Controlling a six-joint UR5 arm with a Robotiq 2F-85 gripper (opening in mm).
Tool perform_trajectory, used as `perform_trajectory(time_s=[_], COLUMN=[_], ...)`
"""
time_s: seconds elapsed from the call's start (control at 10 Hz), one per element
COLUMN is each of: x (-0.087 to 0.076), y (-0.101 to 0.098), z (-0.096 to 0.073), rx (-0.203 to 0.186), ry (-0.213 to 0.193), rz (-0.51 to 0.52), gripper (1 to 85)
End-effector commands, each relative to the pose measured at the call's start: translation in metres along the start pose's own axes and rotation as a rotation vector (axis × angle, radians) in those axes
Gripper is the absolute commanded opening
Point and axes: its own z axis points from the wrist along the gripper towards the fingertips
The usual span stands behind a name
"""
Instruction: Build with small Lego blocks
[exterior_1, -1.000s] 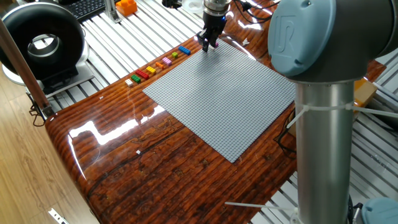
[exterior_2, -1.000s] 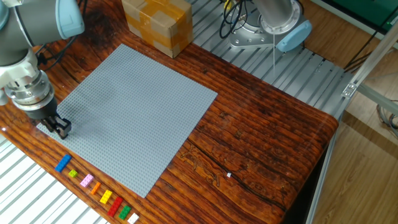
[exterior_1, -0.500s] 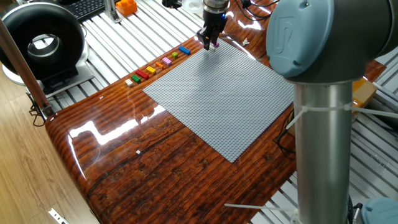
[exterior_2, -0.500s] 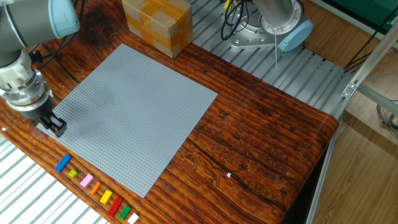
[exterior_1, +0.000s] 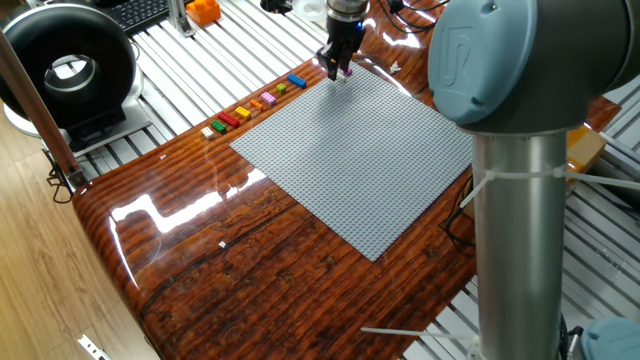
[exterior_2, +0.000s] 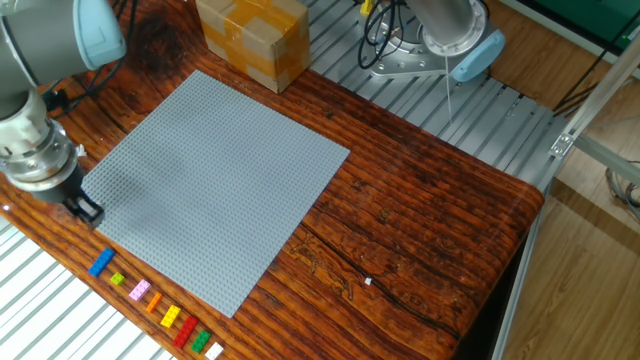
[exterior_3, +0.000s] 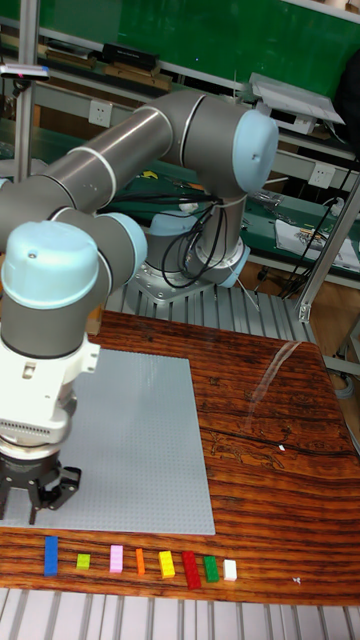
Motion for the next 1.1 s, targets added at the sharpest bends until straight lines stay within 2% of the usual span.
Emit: perform_trajectory(time_s=[0.0, 0.2, 0.6, 1.0], x=[-0.013, -0.019, -0.026, -0.032], y=[0.019, 0.023, 0.039, 0.041], z=[-0.004, 0.0, 0.003, 0.01], rx=[-0.04, -0.045, -0.063, -0.06], ry=[-0.021, -0.044, -0.066, -0.086], rz=[-0.033, -0.069, -0.037, -0.029], gripper=[38.0, 37.7, 37.7, 36.0])
